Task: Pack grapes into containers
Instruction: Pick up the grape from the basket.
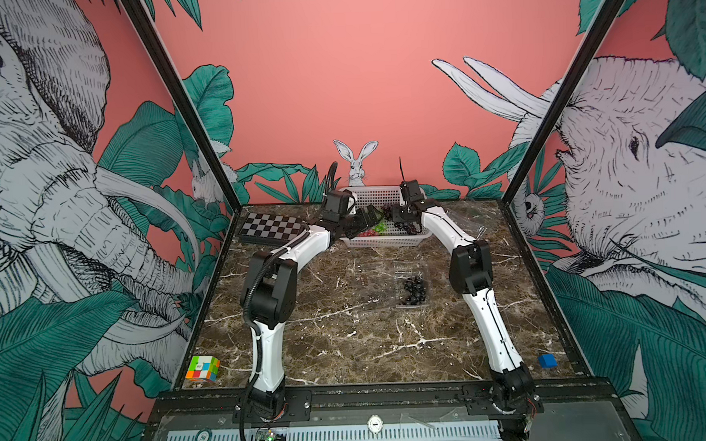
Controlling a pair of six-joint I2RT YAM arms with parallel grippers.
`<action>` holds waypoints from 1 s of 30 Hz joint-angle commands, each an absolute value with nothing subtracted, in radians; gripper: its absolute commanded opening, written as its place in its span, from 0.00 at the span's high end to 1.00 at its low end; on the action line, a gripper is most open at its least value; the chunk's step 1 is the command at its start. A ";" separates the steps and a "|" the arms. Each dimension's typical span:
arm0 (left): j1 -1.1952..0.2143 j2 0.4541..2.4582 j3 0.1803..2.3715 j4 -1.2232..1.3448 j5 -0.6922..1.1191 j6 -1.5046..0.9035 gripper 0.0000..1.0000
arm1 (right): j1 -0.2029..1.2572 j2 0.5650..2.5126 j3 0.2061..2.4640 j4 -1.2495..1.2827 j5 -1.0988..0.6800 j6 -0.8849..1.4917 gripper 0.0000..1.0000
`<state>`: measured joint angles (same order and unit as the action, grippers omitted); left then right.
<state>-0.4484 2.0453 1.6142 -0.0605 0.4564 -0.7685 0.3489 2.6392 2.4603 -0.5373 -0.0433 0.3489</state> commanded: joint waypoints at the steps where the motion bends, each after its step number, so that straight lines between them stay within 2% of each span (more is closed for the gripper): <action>1: -0.453 2.017 1.595 -0.057 0.463 -0.779 0.00 | 0.351 2.586 2.423 -0.534 -0.091 0.376 0.86; 6: -0.456 1.998 1.585 -0.061 0.462 -0.779 0.01 | 0.351 2.551 2.399 -0.534 -0.103 0.388 0.89; 30: -0.471 1.877 1.518 -0.107 0.431 -0.752 0.01 | 0.351 2.323 2.269 -0.529 -0.133 0.397 0.88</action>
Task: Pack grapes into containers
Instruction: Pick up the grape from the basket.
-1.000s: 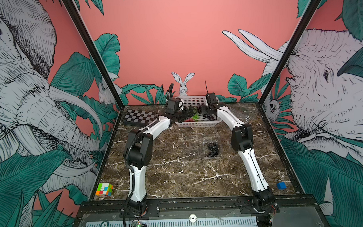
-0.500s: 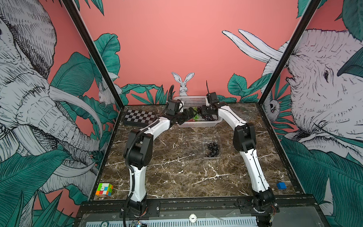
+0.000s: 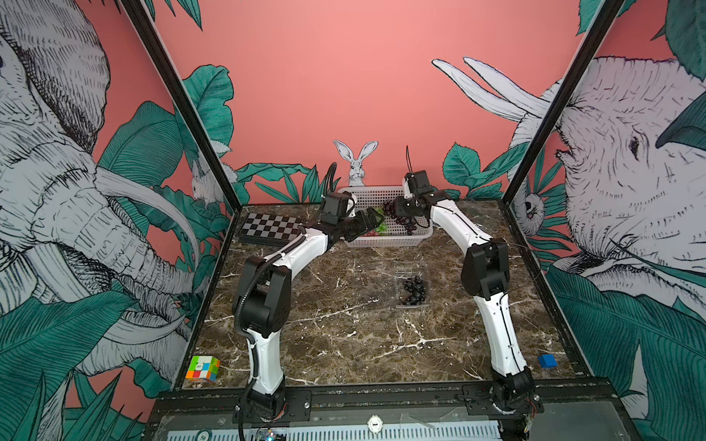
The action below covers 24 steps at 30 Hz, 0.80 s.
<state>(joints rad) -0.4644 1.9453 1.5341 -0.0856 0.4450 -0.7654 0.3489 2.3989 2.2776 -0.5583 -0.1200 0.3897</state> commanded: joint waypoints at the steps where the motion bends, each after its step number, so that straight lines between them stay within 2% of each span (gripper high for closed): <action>1: -0.473 1.873 1.516 -0.111 0.430 -0.749 0.00 | 0.351 2.309 2.259 -0.527 -0.135 0.397 0.89; 15: -0.488 1.772 1.443 -0.107 0.411 -0.748 0.00 | 0.354 2.090 2.077 -0.474 -0.171 0.410 0.89; 24: -0.492 1.694 1.381 -0.086 0.413 -0.760 0.00 | 0.368 1.869 1.796 -0.376 -0.211 0.405 0.89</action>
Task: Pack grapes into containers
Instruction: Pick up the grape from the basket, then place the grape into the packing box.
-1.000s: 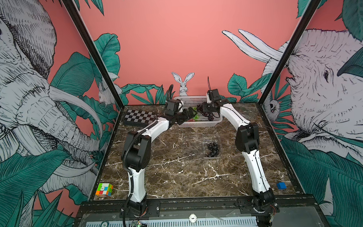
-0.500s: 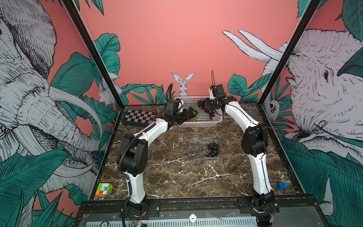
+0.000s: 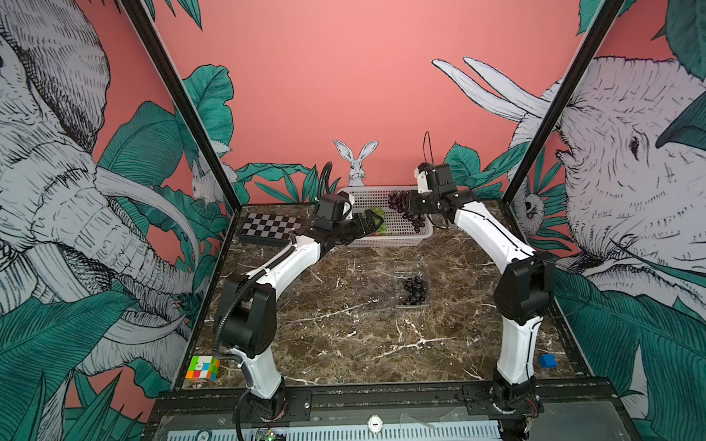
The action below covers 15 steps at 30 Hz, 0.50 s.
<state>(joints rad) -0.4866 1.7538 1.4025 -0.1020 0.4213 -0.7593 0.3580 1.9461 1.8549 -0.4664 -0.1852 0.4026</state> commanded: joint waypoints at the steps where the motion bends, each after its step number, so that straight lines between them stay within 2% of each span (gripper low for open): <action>1: -0.493 1.687 1.371 -0.086 0.412 -0.761 0.00 | 0.369 1.844 1.764 -0.365 -0.214 0.404 0.89; 15: -0.492 1.631 1.228 -0.024 0.415 -0.783 0.00 | 0.391 1.610 1.276 -0.152 -0.378 0.342 0.90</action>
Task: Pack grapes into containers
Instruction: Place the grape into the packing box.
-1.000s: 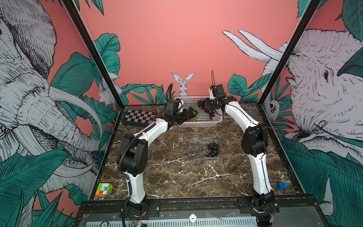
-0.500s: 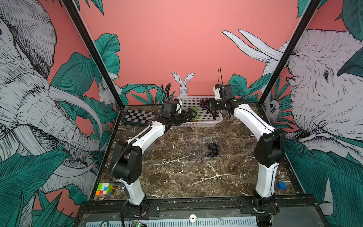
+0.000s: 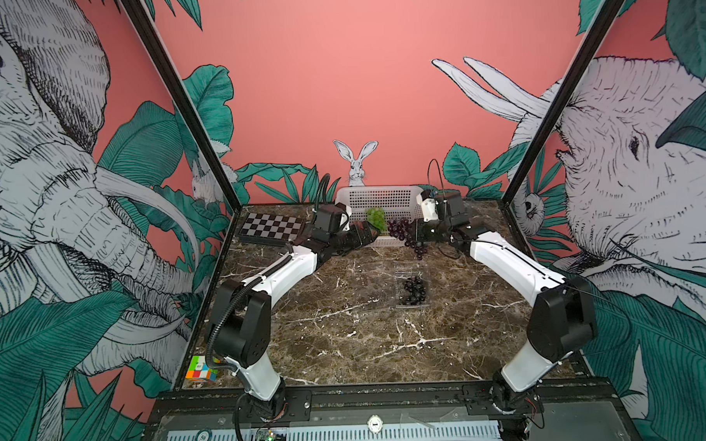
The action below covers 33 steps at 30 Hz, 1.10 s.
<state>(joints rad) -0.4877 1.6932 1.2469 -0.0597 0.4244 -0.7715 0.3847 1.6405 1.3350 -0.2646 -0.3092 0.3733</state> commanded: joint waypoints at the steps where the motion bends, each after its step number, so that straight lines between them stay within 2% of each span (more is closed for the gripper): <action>1: -0.492 1.628 1.224 -0.024 0.413 -0.781 0.00 | 0.393 1.584 1.244 -0.132 -0.395 0.339 0.90; 15: -0.492 1.657 1.206 -0.014 0.430 -0.792 0.00 | 0.417 1.491 0.960 0.060 -0.508 0.294 0.90; 33: -0.492 1.684 1.209 -0.023 0.440 -0.787 0.00 | 0.416 1.545 0.921 0.090 -0.564 0.184 0.89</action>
